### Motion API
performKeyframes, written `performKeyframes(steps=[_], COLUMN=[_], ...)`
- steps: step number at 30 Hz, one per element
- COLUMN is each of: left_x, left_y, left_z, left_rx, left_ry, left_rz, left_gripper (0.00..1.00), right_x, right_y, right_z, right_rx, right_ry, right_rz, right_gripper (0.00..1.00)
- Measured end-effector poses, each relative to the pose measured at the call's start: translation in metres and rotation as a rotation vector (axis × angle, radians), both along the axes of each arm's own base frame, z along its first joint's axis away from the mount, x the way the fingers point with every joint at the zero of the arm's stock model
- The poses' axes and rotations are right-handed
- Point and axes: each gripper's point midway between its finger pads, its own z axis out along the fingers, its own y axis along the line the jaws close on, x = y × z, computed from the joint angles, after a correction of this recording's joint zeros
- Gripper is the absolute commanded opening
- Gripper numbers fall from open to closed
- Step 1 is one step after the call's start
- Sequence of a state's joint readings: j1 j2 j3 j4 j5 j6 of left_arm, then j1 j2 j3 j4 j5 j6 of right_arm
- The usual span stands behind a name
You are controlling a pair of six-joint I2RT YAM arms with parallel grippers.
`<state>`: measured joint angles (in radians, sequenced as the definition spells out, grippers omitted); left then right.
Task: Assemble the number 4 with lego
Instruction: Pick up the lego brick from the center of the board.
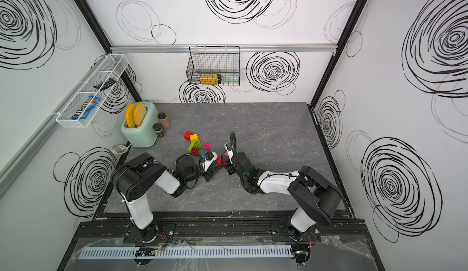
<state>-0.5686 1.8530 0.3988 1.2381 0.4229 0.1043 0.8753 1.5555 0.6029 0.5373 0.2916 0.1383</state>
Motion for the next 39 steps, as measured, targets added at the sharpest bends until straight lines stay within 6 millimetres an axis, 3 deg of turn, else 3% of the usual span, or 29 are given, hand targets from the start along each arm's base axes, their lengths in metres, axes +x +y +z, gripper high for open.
performKeyframes(steps=[4,8,11,12,15,17,21,23,26,29,33,36,39], left_x=[0.000,0.000,0.000,0.000,0.001,0.002,0.002,0.001,0.000,0.003,0.011,0.020,0.031], left_y=[0.000,0.000,0.000,0.000,0.002,0.003,0.003,0.002,-0.001,-0.009,-0.032,-0.046,-0.055], left_z=[0.000,0.000,0.001,0.001,0.001,0.001,0.001,0.003,0.010,0.031,0.068,0.085,0.093], left_rx=[0.005,0.007,0.002,-0.003,-0.017,-0.022,-0.029,-0.034,-0.044,-0.073,-0.118,-0.135,-0.132], left_ry=[-0.008,-0.010,-0.007,0.004,0.023,0.032,0.045,0.057,0.081,0.094,0.110,0.153,0.233], left_rz=[0.000,0.000,-0.002,-0.001,0.007,0.012,0.013,0.011,0.012,0.019,-0.004,-0.006,0.016], left_gripper=[0.23,0.00,0.00,0.00,0.00,0.00,0.00,0.00,0.00,0.00,0.00,0.00,0.00], right_x=[0.000,0.000,-0.002,-0.006,-0.029,-0.041,-0.041,-0.038,-0.034,-0.027,-0.003,0.017,0.026], right_y=[0.000,0.000,-0.002,-0.003,-0.020,-0.029,-0.035,-0.037,-0.048,-0.070,-0.125,-0.178,-0.221], right_z=[0.000,0.001,0.002,-0.002,-0.041,-0.052,-0.018,0.008,0.037,0.058,0.086,0.087,0.074], right_rx=[0.002,0.003,-0.001,-0.018,-0.137,-0.178,-0.100,-0.037,0.028,0.080,0.186,0.268,0.330], right_ry=[0.000,0.001,0.009,0.030,0.155,0.213,0.197,0.158,0.112,0.086,0.045,0.069,0.131], right_rz=[-0.001,-0.001,0.001,0.012,0.051,0.072,0.098,0.101,0.067,-0.019,-0.239,-0.429,-0.578], right_gripper=[0.28,0.37,0.48,0.52,0.59,0.66,0.81,0.98,0.97,0.97,0.98,0.97,0.97])
